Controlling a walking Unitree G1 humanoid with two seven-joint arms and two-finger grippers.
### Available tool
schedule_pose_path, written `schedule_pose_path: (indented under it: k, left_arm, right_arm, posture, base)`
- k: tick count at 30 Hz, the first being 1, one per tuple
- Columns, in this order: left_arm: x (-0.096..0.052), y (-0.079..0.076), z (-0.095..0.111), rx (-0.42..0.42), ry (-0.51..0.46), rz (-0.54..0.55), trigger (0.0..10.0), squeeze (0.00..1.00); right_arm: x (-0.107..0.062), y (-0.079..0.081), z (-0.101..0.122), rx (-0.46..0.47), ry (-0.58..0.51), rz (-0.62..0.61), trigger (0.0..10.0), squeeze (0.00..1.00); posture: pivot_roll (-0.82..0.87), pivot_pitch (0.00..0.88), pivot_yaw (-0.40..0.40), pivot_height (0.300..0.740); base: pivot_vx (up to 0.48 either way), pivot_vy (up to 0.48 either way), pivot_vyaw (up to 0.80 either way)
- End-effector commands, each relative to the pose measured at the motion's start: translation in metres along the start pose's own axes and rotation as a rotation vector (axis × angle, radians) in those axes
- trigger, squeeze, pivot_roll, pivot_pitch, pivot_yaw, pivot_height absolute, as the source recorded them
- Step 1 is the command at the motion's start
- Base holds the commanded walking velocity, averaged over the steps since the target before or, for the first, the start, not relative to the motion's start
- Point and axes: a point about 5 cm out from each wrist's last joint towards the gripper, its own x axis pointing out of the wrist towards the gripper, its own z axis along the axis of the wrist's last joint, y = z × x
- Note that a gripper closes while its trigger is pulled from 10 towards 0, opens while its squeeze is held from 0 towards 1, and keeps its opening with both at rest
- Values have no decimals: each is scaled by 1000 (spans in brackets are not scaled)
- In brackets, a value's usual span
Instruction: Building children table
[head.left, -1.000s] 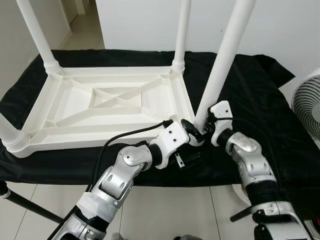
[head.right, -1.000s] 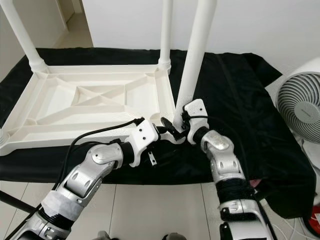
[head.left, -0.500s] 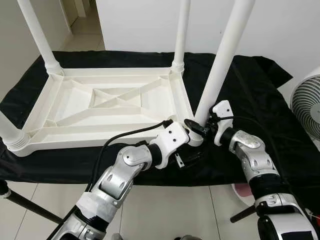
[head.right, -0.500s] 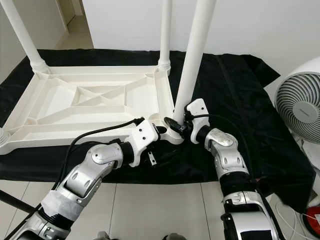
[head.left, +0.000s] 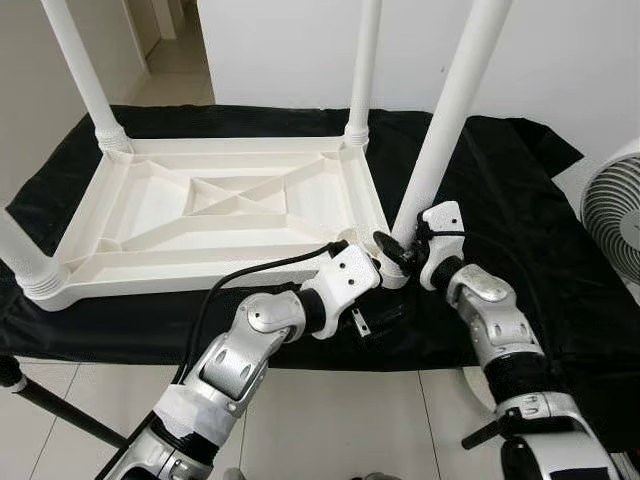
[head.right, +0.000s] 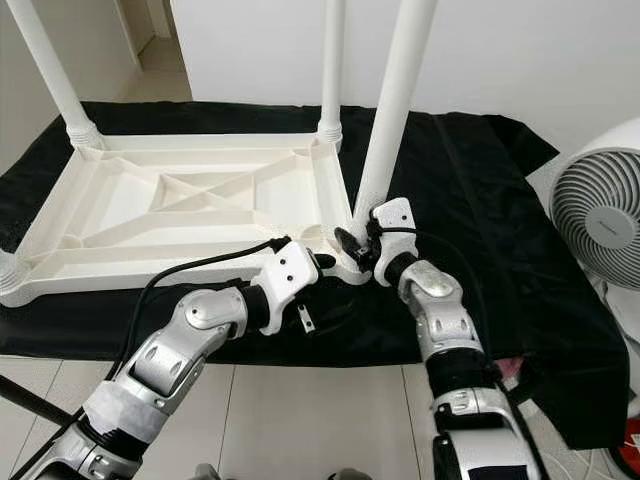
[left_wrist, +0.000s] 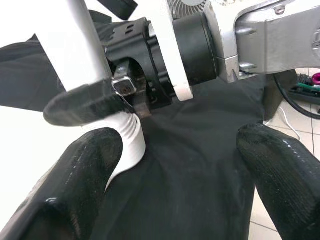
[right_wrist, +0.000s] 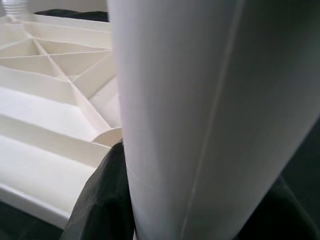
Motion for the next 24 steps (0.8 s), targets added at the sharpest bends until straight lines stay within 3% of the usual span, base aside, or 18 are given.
schedule_pose_path:
  k: [1,3,4,7,11,24]
  left_arm:
    - [1,-3,-3,0,9,-11,10000,0]
    - [1,-4,-3,-1,9,-10,10000,0]
    - [1,-4,-3,-3,9,-9,10000,0]
    - [1,-3,-3,-4,9,-8,10000,0]
    - [0,-3,-4,-9,11,2,10000,0]
    - [-3,2,-4,-3,16,13,10000,0]
  right_arm:
    - [-5,-2,-12,36,64,-77,10000,0]
    - [-6,3,-11,54,51,-130,10000,0]
    - [-8,8,-10,72,38,-238,10000,0]
    - [-10,10,-10,72,34,-314,10000,0]
    - [-25,26,-16,111,55,-606,10000,0]
    - [-26,32,-11,113,71,-606,10000,0]
  posture:
    - [-140,35,10,740]
    - [-141,38,8,740]
    - [-141,38,5,740]
    - [-141,38,5,740]
    - [-136,47,-6,740]
    - [-129,50,-5,740]
  base:
    - [0,0,0]
    - [0,0,0]
    - [0,0,0]
    - [0,0,0]
    - [0,0,0]
    - [0,0,0]
